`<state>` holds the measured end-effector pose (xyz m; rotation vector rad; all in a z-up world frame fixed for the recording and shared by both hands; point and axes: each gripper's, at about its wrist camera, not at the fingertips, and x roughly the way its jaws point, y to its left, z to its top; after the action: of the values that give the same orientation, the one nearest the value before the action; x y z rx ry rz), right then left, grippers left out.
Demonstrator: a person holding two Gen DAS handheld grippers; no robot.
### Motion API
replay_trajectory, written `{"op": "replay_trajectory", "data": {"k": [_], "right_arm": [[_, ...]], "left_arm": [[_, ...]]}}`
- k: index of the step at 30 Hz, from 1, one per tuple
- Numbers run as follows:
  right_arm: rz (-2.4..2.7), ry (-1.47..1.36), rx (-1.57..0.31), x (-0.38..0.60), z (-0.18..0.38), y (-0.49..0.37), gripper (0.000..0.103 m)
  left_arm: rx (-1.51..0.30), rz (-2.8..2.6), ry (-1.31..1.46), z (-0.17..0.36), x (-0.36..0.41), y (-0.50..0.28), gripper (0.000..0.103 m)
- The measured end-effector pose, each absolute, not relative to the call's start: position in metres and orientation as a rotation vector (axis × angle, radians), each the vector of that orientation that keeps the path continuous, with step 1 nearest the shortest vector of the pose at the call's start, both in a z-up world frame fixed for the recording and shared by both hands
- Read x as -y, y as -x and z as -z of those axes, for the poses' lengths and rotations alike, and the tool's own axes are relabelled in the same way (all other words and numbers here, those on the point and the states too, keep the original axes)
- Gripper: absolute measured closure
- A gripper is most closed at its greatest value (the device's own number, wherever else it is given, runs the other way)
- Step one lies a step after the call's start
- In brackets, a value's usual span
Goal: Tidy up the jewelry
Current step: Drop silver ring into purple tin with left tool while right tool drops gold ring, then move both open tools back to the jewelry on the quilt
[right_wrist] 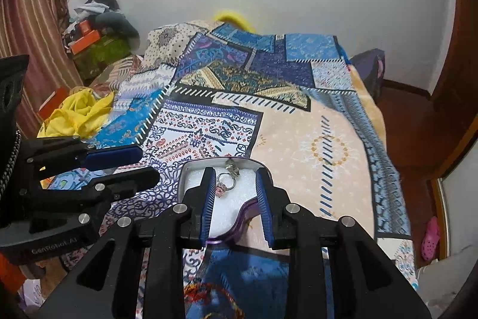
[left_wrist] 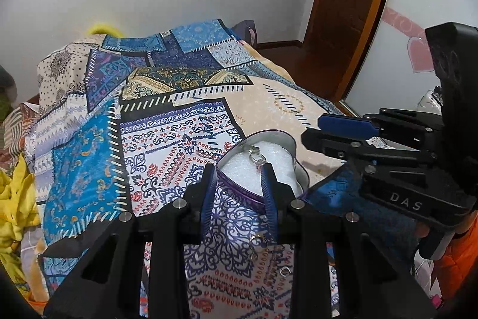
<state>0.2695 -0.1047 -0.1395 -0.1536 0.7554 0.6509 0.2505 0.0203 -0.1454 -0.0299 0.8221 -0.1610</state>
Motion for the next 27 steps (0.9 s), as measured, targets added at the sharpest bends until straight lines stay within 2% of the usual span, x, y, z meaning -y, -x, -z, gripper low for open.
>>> {"op": "replay_trajectory", "data": {"k": [12,27], "right_arm": [[-0.589,0.141,-0.714,0.127,0.13,-0.229,0.078],[-0.512,0.132,-0.82,0.155,0.175,-0.204,0.078]], "left_arm": [[-0.813,0.174,0.015,0.132,-0.01,-0.211,0.073],[-0.932,0.203,0.024,0.173,-0.001,-0.182,0.073]]}}
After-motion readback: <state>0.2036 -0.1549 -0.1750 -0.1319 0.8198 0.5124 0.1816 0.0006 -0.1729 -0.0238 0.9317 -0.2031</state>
